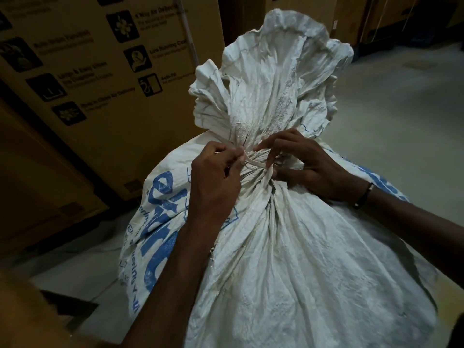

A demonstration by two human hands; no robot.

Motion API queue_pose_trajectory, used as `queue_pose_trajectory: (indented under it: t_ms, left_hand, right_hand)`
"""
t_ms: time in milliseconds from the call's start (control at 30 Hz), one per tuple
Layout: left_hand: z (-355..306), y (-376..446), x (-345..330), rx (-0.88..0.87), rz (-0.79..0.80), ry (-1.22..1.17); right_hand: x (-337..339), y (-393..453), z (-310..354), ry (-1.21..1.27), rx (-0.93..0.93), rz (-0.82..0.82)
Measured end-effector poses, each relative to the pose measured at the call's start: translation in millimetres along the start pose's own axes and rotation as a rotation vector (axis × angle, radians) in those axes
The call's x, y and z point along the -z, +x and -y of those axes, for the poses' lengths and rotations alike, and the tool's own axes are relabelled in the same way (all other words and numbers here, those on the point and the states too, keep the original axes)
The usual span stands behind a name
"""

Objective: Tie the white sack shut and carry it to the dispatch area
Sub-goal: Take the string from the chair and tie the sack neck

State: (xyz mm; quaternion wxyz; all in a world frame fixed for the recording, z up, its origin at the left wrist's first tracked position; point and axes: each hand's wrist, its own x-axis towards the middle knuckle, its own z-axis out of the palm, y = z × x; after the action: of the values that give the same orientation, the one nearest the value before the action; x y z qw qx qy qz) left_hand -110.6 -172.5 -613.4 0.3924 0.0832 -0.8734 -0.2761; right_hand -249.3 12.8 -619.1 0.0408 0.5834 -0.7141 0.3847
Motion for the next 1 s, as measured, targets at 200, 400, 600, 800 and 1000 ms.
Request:
queue_pose_trajectory:
  t_ms: [200, 400, 600, 800, 1000]
  left_hand:
    - [-5, -3, 2, -0.095, 0.065, 0.053]
    - [-4, -3, -4, -0.095, 0.105, 0.149]
    - [-5, 2, 2, -0.053, 0.245, 0.178]
    - [-5, 3, 1, -0.018, 0.359, 0.246]
    - [-1, 5, 3, 0.081, 0.344, 0.197]
  right_hand:
    - [-1, 0, -2, -0.021, 0.040, -0.017]
    - [0, 3, 1, -0.033, 0.099, -0.003]
    - [-3, 6, 1, -0.051, 0.087, -0.033]
    - [-6, 8, 8, -0.046, 0.061, -0.035]
    - [-3, 9, 8, -0.063, 0.087, 0.023]
